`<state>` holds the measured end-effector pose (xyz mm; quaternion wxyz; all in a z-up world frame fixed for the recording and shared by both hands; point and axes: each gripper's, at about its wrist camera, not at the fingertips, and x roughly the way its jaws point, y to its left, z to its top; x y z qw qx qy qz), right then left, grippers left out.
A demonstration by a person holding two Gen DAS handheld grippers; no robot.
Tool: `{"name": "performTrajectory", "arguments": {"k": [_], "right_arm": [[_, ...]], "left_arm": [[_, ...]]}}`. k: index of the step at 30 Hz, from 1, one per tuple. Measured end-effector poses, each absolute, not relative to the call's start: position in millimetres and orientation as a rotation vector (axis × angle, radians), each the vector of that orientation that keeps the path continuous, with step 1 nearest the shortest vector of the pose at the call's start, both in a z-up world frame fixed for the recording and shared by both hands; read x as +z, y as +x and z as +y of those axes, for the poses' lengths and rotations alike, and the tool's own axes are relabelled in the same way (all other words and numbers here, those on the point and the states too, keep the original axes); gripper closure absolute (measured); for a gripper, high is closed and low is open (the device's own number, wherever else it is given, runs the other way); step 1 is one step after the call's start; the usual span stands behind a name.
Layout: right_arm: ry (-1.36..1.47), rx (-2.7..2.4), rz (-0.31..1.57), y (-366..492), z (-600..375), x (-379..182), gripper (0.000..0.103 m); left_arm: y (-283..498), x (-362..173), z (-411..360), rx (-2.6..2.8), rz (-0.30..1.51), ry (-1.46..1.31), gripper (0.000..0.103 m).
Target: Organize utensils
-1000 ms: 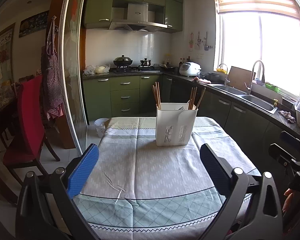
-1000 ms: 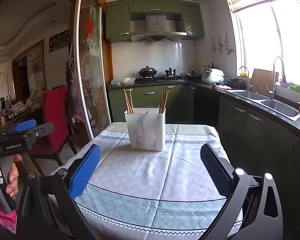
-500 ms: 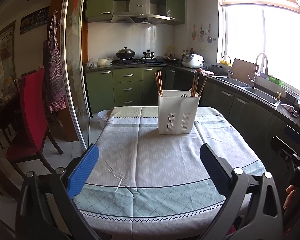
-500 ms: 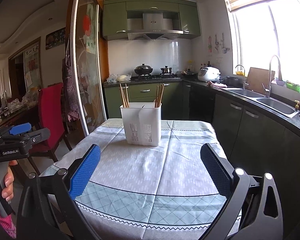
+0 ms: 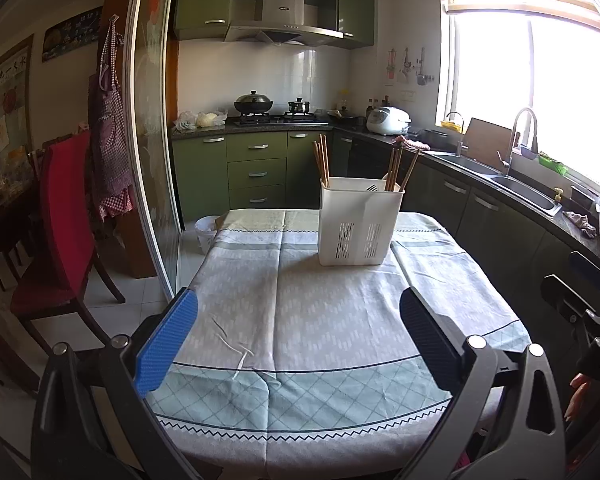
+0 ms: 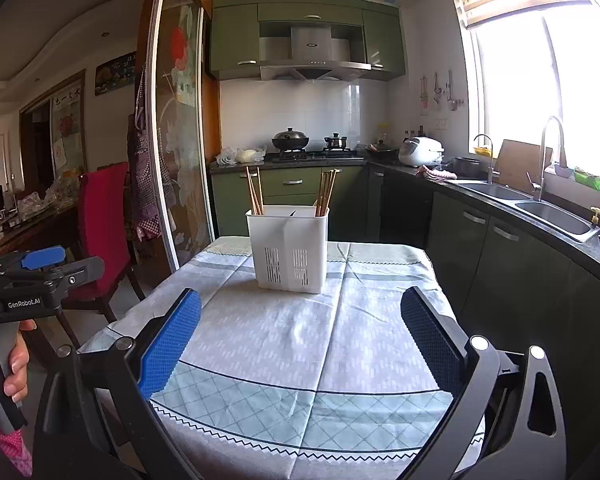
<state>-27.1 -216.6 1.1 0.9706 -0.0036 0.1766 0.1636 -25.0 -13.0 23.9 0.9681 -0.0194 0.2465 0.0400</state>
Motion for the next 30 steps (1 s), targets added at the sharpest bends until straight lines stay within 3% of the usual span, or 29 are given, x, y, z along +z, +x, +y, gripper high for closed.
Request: {"name": "performTrajectory", "arguments": {"k": [30], "right_arm": [[-0.010,0.335,0.361,-26.7,-214.7,-1.7,0.005]], "left_arm": [[-28.0,25.7,-18.0,0.085,0.479,-0.018,0.007]]}}
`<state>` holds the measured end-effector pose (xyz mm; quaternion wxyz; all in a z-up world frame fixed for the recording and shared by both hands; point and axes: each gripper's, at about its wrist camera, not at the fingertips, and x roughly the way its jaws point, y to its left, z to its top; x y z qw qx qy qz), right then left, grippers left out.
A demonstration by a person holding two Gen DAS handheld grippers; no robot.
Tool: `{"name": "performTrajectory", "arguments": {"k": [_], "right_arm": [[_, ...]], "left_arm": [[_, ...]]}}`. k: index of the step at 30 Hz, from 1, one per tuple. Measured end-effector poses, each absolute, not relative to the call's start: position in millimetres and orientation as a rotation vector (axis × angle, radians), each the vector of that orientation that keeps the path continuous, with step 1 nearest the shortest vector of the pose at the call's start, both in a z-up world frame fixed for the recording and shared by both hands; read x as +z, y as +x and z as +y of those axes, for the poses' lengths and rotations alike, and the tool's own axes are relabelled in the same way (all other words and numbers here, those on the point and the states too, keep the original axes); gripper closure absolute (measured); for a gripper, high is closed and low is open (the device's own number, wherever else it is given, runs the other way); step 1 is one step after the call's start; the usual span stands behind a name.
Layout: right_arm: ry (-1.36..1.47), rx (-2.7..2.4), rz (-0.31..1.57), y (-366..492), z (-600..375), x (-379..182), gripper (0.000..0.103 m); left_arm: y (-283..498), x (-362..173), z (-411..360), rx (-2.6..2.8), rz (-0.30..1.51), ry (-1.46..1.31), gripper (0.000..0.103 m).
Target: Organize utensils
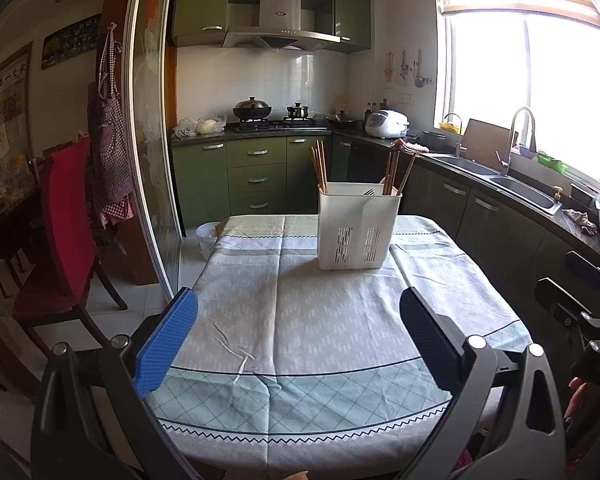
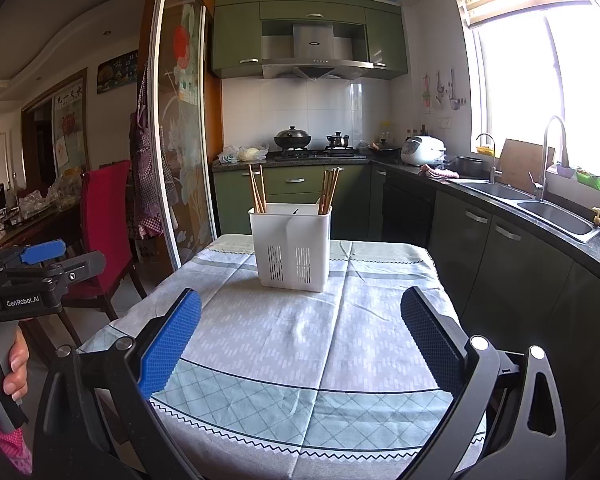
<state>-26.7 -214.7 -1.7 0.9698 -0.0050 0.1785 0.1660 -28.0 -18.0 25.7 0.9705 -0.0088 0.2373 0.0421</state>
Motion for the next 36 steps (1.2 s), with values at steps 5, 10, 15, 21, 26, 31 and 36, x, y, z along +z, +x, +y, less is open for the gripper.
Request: {"name": "performTrajectory", "arguments": {"k": [5,10,15,21,26,31,36], "right_arm": [[-0.013,0.336,0.361,-26,-214,-2,0.005],[-0.016,0.335,0.364,-25,-214,-4,0.005],[-0.018,0.336,0.367,-25,-214,-5,0.005],[-0.018,0.334,0.366,-24,-214,-5,0.005],[-0.020,0.335,0.368,-24,-213,-5,0.005],[-0.027,0.337,0.372,-20,-213,-10,0.005],[-0.027,0.339,0.374,-19,-213,-10,0.005]], "left_arm": [[-26,25,-15,0.096,0.488,-0.028,0.007],[-25,24,-11,0.097,0.495,-0.036,0.007],[-24,23,-12,0.097,0.501,-0.030,0.007],[-25,23,-9,0.098,0.497,-0.037,0.007],[-25,22,-8,0.092,0.500,-0.039,0.007],[-24,22,-8,0.082,0.506,-0.044,0.007],[-23,21,-7,0.086,0.510,-0.049,0.007]]}}
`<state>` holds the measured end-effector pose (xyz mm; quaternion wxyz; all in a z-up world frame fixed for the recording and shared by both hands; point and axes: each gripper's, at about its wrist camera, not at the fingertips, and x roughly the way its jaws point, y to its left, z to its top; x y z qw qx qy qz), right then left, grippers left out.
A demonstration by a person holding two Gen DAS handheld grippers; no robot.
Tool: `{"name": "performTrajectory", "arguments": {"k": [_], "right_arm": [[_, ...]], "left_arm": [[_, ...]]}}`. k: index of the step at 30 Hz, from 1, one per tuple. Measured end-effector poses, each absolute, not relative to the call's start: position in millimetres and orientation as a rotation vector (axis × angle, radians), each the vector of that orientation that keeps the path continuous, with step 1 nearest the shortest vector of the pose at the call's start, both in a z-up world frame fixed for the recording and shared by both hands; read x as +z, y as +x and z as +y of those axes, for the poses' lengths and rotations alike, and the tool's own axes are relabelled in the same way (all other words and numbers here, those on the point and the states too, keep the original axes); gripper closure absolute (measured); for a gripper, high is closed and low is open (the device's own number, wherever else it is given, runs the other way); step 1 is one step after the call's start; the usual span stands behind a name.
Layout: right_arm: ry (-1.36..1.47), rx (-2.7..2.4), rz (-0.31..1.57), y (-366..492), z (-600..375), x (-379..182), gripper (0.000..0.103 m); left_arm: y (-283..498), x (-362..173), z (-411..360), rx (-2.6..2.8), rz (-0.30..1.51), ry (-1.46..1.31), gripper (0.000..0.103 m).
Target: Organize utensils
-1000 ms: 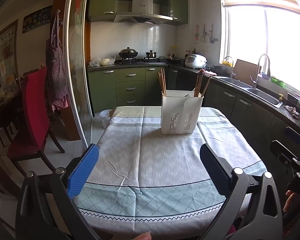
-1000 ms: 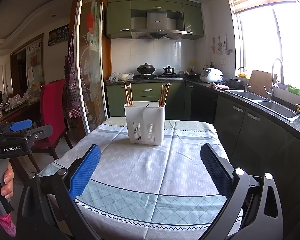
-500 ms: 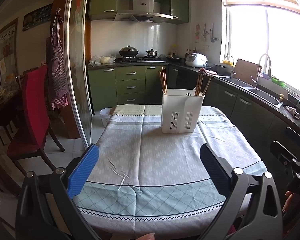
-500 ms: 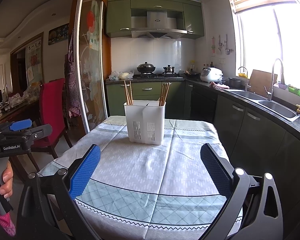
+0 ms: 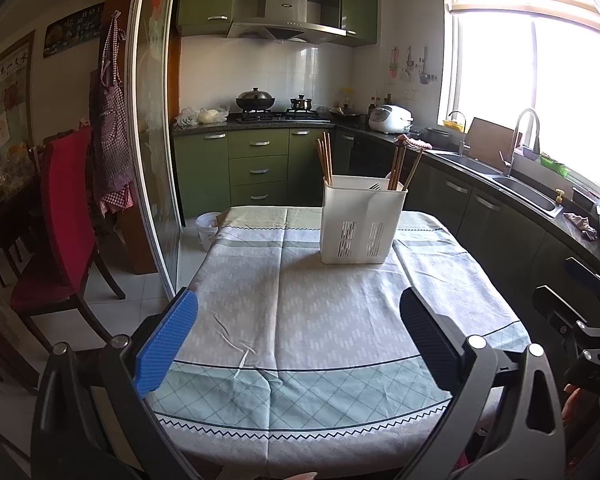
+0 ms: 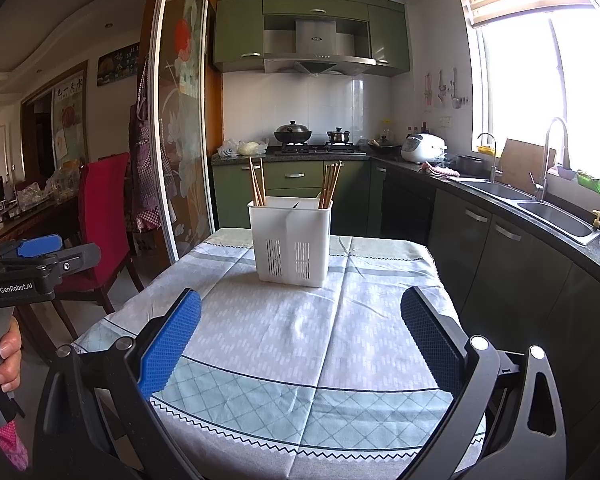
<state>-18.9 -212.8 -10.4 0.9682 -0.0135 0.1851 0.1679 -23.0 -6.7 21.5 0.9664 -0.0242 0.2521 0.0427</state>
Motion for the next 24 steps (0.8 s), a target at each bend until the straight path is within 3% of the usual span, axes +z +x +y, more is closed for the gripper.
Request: {"name": "performTrajectory", "arguments": {"k": [24], "right_arm": [[-0.029,0.342,0.378,-16.6,-213.4,-11.0,0.005]], "left_arm": [[-20.2,15.4,-9.2,0.067,0.524,-0.038,0.007]]}}
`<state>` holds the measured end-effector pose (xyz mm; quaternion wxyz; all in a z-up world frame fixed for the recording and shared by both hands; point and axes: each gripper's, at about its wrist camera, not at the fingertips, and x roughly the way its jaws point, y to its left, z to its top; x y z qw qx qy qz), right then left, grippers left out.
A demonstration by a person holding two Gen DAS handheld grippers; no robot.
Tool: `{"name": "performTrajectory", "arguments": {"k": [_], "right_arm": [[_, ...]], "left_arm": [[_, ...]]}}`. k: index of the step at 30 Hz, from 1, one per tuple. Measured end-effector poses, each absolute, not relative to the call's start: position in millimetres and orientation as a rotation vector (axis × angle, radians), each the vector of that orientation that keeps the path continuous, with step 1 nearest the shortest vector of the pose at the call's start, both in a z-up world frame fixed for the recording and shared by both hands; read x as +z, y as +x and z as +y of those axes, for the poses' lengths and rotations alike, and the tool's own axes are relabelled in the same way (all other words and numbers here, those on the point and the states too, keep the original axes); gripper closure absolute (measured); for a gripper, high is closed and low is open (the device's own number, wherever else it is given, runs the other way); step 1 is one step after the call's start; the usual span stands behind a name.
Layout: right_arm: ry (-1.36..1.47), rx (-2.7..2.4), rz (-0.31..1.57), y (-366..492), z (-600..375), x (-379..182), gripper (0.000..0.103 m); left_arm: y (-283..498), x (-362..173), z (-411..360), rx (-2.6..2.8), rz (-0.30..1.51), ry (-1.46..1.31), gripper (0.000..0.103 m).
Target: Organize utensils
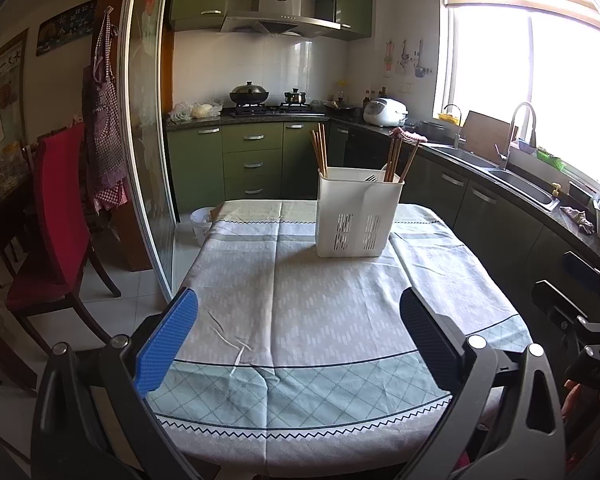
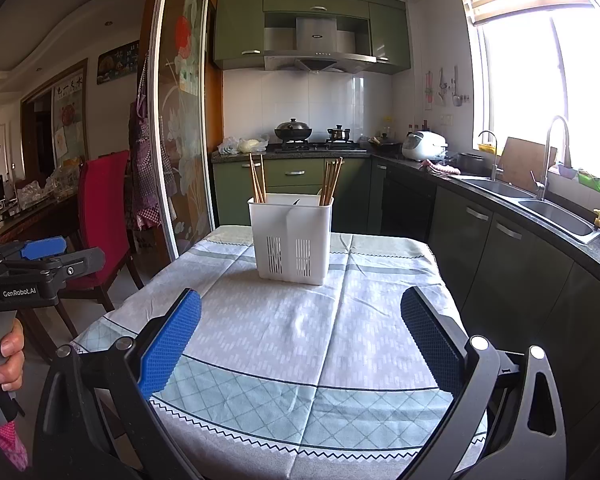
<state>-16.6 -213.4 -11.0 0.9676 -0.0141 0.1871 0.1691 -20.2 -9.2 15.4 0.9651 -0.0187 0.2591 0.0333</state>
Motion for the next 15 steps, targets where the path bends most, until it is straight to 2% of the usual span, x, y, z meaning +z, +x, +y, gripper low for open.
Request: {"name": "performTrajectory", "arguments": {"k": [15], "right_arm": [[-0.031,0.344,0.382,-14.0,-213.9,-14.6,0.005]], "left_arm": [[-14.0,13.4,-4.9,0.062,0.530,-0.035,0.007]]}}
